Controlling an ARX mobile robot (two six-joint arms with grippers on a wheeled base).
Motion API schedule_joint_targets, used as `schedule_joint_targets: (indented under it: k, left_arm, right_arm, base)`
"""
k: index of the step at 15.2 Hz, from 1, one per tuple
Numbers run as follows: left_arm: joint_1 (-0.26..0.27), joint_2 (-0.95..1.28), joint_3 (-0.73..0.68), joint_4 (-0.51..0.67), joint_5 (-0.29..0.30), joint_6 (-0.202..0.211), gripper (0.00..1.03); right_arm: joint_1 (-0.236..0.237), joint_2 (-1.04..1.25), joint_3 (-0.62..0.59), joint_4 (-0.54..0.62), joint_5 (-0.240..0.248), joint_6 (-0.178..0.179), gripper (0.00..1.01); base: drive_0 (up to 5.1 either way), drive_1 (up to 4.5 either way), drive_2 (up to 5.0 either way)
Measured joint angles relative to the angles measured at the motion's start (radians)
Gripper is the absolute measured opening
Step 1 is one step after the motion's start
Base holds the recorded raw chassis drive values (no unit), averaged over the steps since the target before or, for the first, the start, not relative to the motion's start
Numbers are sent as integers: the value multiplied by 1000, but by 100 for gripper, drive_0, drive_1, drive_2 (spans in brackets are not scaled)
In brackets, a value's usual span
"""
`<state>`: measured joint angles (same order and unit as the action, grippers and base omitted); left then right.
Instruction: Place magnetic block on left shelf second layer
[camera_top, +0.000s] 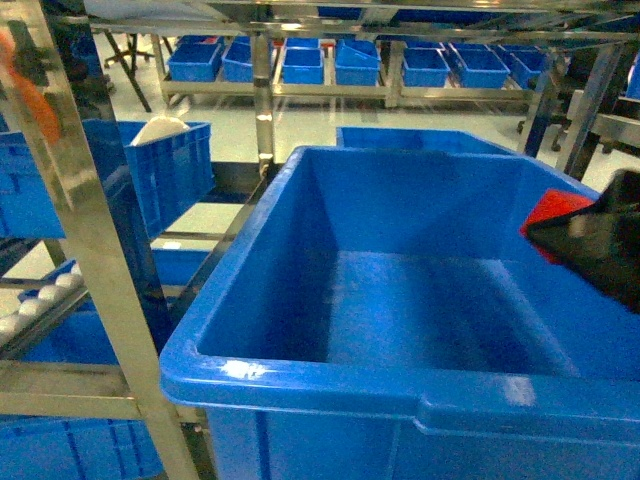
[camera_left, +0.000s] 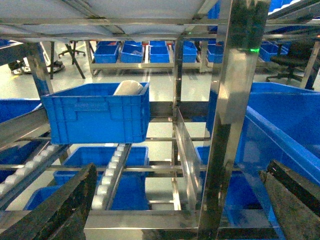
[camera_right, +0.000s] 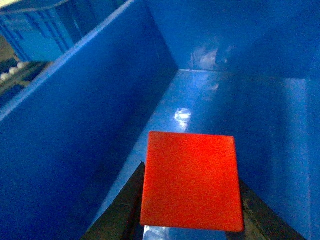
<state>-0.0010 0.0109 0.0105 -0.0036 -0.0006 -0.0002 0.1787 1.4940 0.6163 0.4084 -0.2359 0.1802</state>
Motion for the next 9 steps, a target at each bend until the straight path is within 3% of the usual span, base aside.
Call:
schedule_joint_targets:
  k: [1, 2, 4, 5, 7, 9]
  left_arm:
    - [0, 0, 0, 0, 0, 0, 98]
    - [0, 0, 0, 0, 0, 0, 98]
    - [0, 0, 0, 0, 0, 0, 98]
    - [0, 0, 0, 0, 0, 0, 98]
    - [0, 0, 0, 0, 0, 0, 98]
    - [0, 0, 0, 0, 0, 0, 98]
  right_arm:
    - [21, 64, 24, 18, 14, -15, 34]
    - [71, 128, 16, 146, 123, -47, 35]
    - [107, -10, -84, 295, 253, -63, 59]
    - [125, -132, -145, 289, 285, -75, 72]
    - [137, -364, -307, 132, 360, -83, 98]
    - [179, -689, -459, -47, 496, -117, 98]
  base:
    - [0, 0, 0]
    - [0, 0, 0]
    - [0, 0, 0]
    - [0, 0, 0]
    - [0, 0, 0]
    - [0, 0, 0]
